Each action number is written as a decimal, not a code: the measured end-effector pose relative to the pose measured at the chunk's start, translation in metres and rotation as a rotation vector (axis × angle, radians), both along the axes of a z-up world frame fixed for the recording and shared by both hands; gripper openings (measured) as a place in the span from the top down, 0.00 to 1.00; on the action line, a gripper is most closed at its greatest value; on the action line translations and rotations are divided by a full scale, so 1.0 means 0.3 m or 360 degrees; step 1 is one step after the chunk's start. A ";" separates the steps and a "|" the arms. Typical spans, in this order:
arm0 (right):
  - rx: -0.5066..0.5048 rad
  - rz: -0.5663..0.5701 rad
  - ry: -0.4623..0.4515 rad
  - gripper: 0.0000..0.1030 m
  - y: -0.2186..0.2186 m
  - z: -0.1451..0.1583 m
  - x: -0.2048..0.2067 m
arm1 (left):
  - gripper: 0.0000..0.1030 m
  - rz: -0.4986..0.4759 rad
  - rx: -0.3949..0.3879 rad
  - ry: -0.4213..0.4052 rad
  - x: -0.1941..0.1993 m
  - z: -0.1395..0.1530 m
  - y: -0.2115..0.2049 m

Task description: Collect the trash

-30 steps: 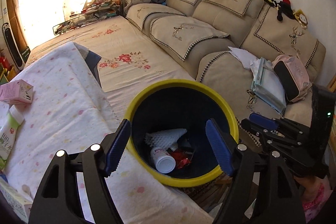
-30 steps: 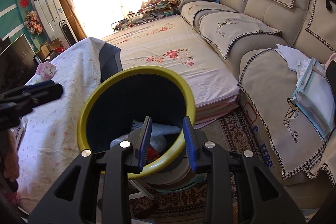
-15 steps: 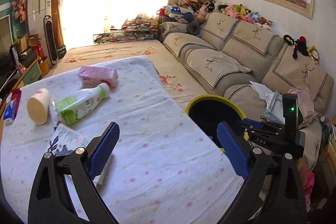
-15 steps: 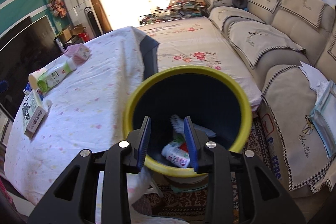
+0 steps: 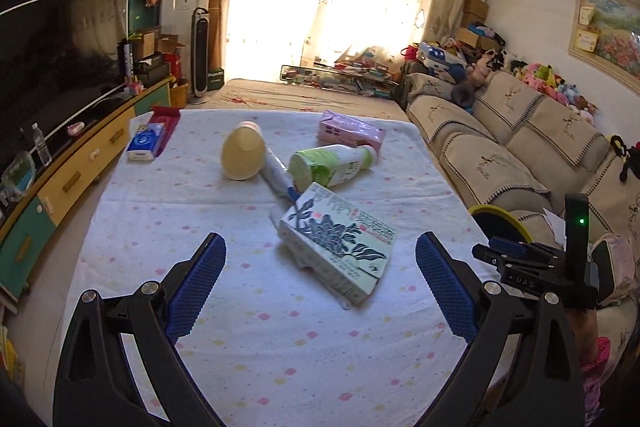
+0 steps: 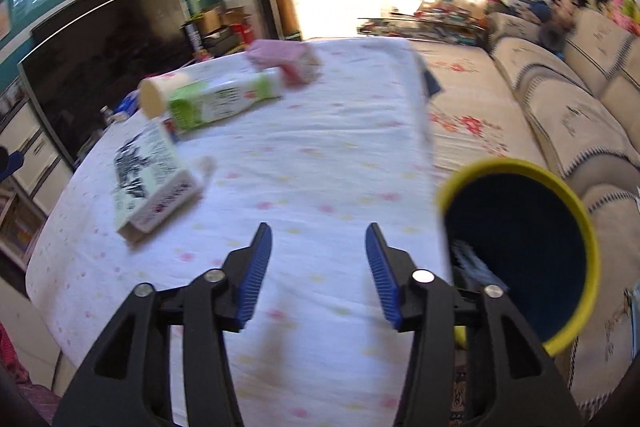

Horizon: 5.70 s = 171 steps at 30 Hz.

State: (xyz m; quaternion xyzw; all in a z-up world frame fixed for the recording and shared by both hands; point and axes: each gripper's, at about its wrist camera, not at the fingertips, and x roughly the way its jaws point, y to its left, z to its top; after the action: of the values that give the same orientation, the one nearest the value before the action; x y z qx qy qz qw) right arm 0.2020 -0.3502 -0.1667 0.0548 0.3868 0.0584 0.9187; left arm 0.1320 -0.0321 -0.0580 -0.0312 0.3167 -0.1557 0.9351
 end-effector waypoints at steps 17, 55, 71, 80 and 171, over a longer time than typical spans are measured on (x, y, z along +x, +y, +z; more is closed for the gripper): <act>-0.0222 0.0504 -0.0020 0.17 0.439 -0.038 0.117 | 0.08 0.0093 -0.0054 0.0039 0.000 -0.038 0.108; 0.0045 0.0517 -0.0157 0.33 0.213 0.076 0.012 | 0.08 -0.0002 -0.0027 0.0108 0.048 -0.085 0.004; 0.0109 0.0096 -0.0267 0.33 -0.138 0.111 -0.084 | 0.08 -0.0121 0.0047 0.0133 0.079 -0.098 -0.166; 0.0069 -0.0212 -0.0302 0.33 -0.362 0.104 -0.120 | 0.08 -0.0190 0.0084 0.0156 0.100 -0.116 -0.251; -0.0006 -0.0821 -0.0165 0.32 -0.770 -0.041 -0.325 | 0.91 -0.1076 0.0136 0.0258 0.229 -0.125 -1.148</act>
State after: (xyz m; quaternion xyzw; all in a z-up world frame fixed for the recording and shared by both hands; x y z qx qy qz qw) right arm 0.1044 -0.5812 -0.1791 0.1470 0.3125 -0.1757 0.9219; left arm 0.2006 -0.3765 -0.0954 0.1023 0.3885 -0.4403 0.8030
